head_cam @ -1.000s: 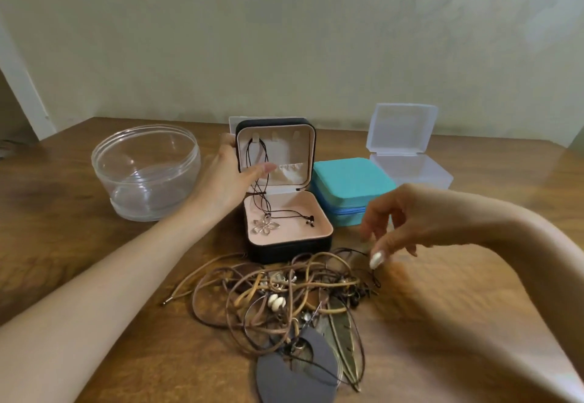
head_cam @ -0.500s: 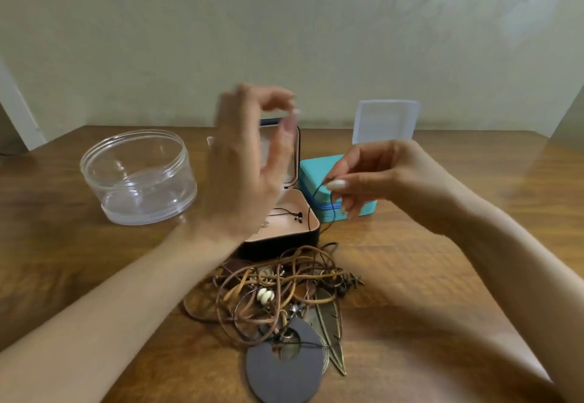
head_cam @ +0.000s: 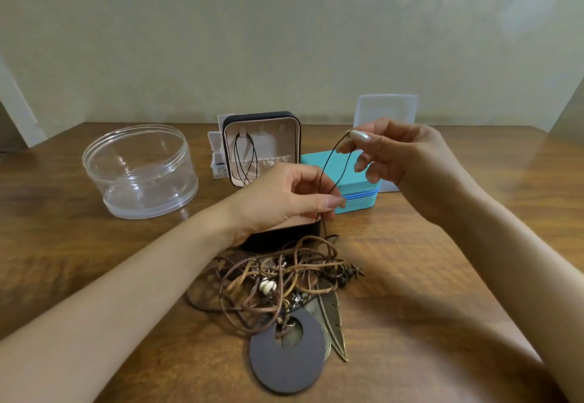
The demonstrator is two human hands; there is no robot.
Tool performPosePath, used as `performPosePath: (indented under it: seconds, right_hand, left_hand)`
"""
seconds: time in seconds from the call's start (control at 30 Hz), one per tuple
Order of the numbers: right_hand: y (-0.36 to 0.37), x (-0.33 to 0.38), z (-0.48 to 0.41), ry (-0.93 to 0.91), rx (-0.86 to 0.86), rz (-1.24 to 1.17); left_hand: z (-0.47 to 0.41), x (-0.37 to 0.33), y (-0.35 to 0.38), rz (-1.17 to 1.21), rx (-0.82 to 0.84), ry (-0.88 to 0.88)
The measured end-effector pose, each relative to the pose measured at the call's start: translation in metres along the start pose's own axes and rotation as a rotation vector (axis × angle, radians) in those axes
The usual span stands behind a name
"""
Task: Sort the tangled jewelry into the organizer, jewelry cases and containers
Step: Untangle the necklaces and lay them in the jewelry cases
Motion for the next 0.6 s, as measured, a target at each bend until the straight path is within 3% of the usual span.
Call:
performPosePath:
  seconds: [0.1, 0.2, 0.23, 0.3, 0.37, 0.4, 0.47, 0.6]
  right_hand:
    - [-0.005, -0.005, 0.000, 0.021, -0.063, -0.014]
    - [-0.010, 0.034, 0.013, -0.279, -0.200, 0.287]
    - [0.003, 0.048, 0.020, -0.382, -0.103, 0.326]
    - [0.054, 0.052, 0.038, -0.385, 0.324, 0.357]
    - [0.100, 0.027, 0.062, -0.308, 0.727, 0.606]
    - [0.113, 0.012, 0.070, -0.322, 0.827, 0.775]
    - [0.121, -0.002, 0.069, -0.391, 0.827, 1.002]
    - [0.116, -0.004, 0.062, -0.316, 0.768, 1.071]
  left_hand:
    - [0.001, -0.004, 0.002, -0.085, 0.013, 0.047]
    - [0.000, -0.012, -0.007, -0.088, -0.054, 0.096]
    - [0.000, -0.014, -0.010, -0.082, -0.074, 0.103]
    - [0.000, -0.015, -0.016, -0.103, -0.121, 0.118]
    - [-0.001, -0.012, -0.020, -0.094, -0.140, 0.107]
    - [-0.001, -0.009, -0.021, -0.079, -0.138, 0.094]
    - [-0.002, -0.007, -0.022, -0.071, -0.137, 0.082]
    - [-0.002, -0.010, -0.024, -0.078, -0.152, 0.112]
Point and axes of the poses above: each hand's wrist, its own z-axis away from the middle knuckle, its own y-axis out of the palm, x = y × z, the point moved 10 cm from there along -z, towards the middle knuckle, and after that the axes turned 14 degrees about z, right-handed, at the moved point
